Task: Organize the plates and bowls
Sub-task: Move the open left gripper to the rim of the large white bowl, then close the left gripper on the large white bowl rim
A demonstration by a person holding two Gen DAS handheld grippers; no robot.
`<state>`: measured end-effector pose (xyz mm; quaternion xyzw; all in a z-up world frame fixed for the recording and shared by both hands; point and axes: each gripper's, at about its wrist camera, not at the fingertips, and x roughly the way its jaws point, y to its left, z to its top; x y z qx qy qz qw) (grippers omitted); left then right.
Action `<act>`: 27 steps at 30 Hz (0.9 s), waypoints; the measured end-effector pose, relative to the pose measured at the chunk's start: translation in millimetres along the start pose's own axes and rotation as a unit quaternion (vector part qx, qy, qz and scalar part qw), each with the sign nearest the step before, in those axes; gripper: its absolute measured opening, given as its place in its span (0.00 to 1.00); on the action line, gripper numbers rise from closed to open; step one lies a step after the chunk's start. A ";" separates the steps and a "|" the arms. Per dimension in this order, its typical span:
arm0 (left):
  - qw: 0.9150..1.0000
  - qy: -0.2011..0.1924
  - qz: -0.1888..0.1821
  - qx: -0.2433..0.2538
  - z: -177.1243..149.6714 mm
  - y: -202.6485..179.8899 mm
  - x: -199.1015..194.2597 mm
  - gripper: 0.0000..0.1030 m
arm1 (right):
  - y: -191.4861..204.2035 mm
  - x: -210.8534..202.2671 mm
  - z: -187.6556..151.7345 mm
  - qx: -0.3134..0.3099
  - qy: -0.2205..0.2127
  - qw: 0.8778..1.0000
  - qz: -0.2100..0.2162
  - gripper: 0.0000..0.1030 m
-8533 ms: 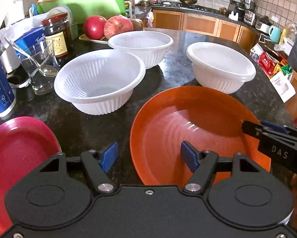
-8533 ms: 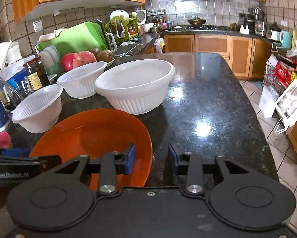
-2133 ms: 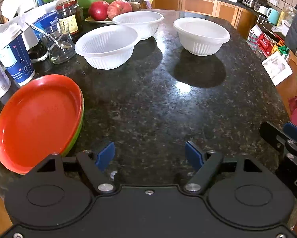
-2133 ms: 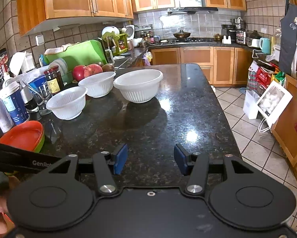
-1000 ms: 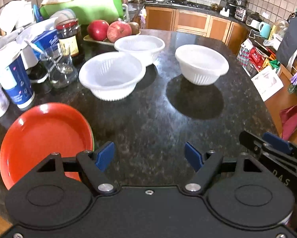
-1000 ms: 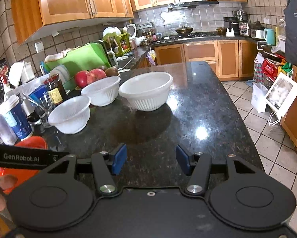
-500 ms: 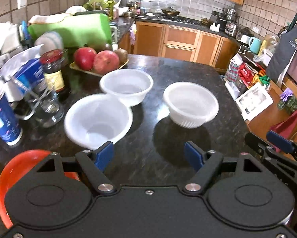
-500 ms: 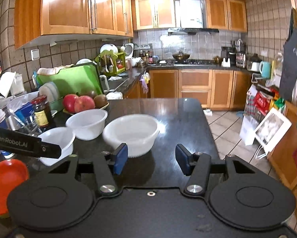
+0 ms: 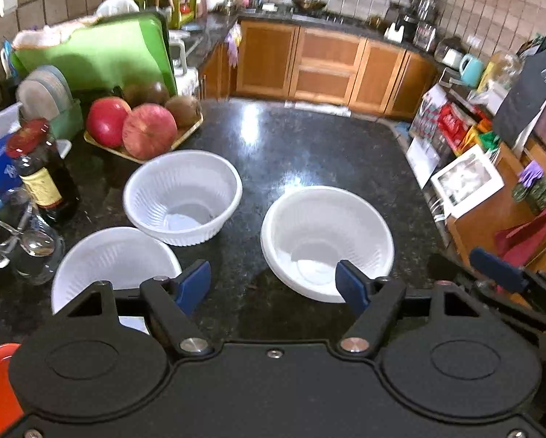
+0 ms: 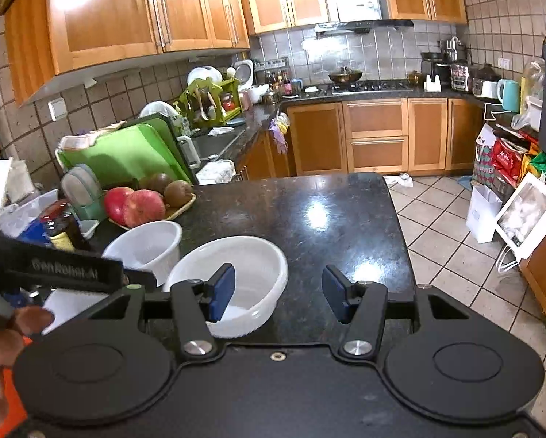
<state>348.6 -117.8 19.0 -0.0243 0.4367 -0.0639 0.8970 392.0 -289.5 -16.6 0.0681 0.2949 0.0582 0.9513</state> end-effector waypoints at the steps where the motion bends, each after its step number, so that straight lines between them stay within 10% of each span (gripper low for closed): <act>1: 1.000 0.007 0.001 -0.004 2.1 -0.6 5.3 0.73 | -2.3 5.6 1.5 0.000 0.005 1.000 -0.001 0.55; 27: 0.995 0.090 0.036 -0.001 18.2 -12.5 74.1 0.38 | -15.2 94.0 4.4 0.005 0.101 0.994 0.031 0.24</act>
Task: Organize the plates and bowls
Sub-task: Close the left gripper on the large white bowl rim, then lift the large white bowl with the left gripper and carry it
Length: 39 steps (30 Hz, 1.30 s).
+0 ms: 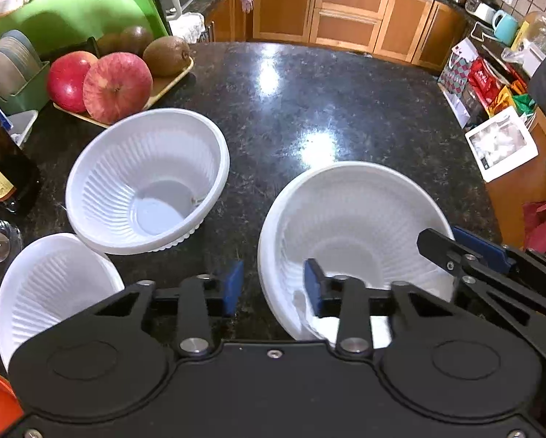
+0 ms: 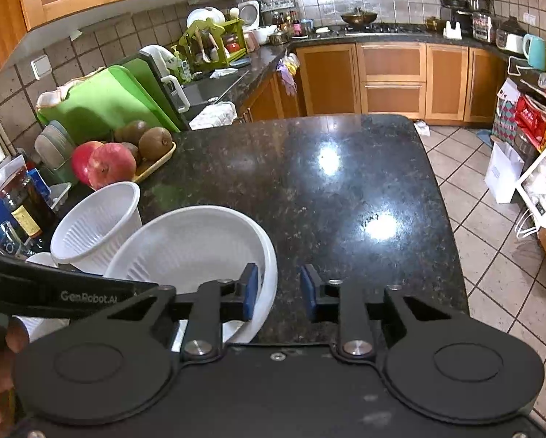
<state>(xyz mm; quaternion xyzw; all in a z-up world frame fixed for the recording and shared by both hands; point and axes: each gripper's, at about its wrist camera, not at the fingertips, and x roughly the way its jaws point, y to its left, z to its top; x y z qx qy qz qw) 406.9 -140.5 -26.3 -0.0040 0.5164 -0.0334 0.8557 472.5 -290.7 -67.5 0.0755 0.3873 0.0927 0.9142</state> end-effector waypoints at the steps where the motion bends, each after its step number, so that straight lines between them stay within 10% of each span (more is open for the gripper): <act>1: 1.000 0.004 -0.002 0.000 0.1 -0.1 1.0 0.37 | -0.1 0.3 -0.7 0.000 0.001 1.000 0.001 0.23; 39: 0.997 0.001 -0.054 0.063 -106.6 8.6 -74.2 0.25 | 30.4 -129.9 -111.4 0.038 -0.004 0.999 0.011 0.17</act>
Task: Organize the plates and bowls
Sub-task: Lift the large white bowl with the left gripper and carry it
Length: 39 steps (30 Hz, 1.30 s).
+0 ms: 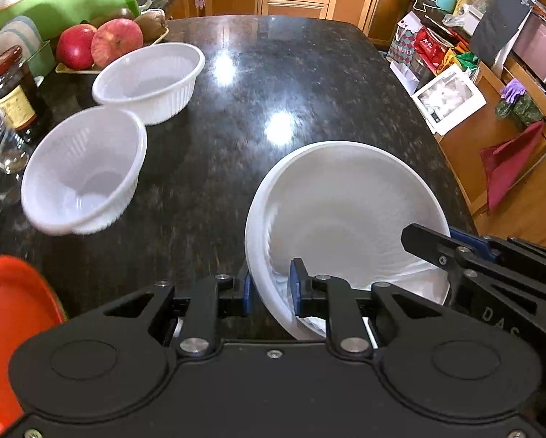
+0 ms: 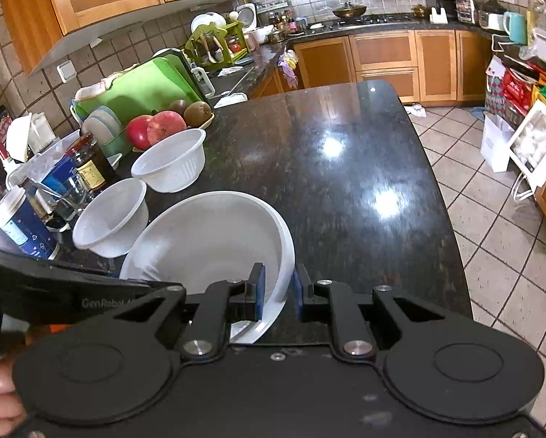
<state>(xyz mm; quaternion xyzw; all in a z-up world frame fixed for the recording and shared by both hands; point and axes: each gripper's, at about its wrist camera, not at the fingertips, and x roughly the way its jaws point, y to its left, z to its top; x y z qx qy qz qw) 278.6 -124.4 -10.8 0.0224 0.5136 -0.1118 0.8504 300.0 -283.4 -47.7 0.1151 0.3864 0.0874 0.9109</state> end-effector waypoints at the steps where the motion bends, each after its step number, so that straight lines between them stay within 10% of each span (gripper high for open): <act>1: 1.000 -0.001 0.000 0.000 -4.2 -0.5 -1.5 0.25 | 2.5 -1.8 -2.2 -0.001 -0.001 1.000 -0.001 0.17; 39: 0.999 -0.015 0.020 -0.031 -44.8 -5.4 -12.6 0.26 | 1.8 -24.6 -37.6 0.011 -0.002 1.000 0.006 0.18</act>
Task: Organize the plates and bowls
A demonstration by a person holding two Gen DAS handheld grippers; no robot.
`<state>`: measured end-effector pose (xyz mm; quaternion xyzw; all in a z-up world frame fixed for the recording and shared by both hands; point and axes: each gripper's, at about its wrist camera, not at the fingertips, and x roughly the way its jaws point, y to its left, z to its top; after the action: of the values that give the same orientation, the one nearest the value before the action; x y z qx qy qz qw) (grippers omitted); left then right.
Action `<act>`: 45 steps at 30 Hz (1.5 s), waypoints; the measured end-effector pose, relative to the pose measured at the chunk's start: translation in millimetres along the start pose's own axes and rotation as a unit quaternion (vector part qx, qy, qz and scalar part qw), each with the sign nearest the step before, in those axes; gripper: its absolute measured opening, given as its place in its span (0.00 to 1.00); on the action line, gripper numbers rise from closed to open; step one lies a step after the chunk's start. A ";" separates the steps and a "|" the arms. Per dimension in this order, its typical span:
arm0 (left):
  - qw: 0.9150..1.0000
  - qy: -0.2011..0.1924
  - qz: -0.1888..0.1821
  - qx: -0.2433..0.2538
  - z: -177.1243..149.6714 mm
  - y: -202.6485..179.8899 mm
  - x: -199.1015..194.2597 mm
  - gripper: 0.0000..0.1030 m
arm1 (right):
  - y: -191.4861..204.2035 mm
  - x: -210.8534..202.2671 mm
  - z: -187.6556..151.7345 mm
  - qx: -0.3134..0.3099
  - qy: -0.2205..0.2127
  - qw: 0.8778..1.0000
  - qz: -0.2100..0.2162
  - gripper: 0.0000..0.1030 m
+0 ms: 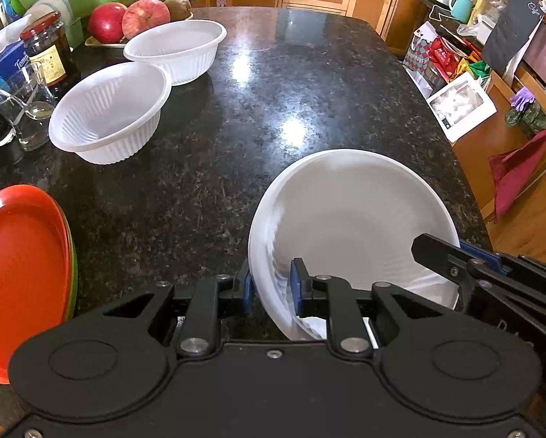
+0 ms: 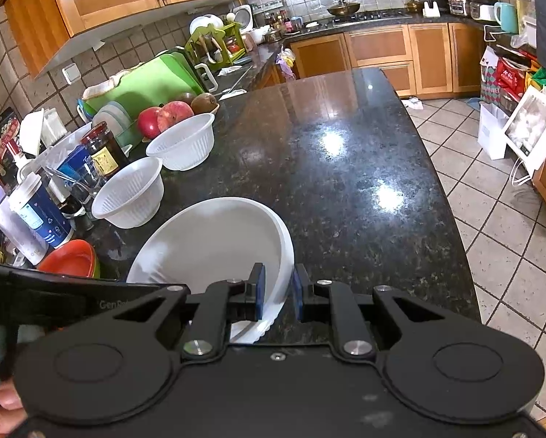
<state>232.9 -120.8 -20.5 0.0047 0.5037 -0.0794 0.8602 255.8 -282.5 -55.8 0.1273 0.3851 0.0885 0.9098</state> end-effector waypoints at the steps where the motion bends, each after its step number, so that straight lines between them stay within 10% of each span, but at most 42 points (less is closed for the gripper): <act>1: 1.000 -0.001 0.001 0.000 0.5 0.1 0.1 0.26 | -0.7 -0.2 0.3 0.000 -0.002 1.000 -0.002 0.19; 29: 0.993 -0.104 0.055 -0.031 -2.3 10.2 -31.2 0.66 | -6.8 -10.4 12.5 -0.012 -0.058 0.998 -0.003 0.50; 45: 0.971 -0.205 0.118 -0.041 -10.6 16.1 -73.4 0.78 | 2.2 -38.1 17.1 -0.086 -0.109 0.990 0.021 0.58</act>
<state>190.8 -94.3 36.8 0.0122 0.3151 0.0442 0.9480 241.9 -293.1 -17.8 0.0658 0.2715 0.1256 0.9519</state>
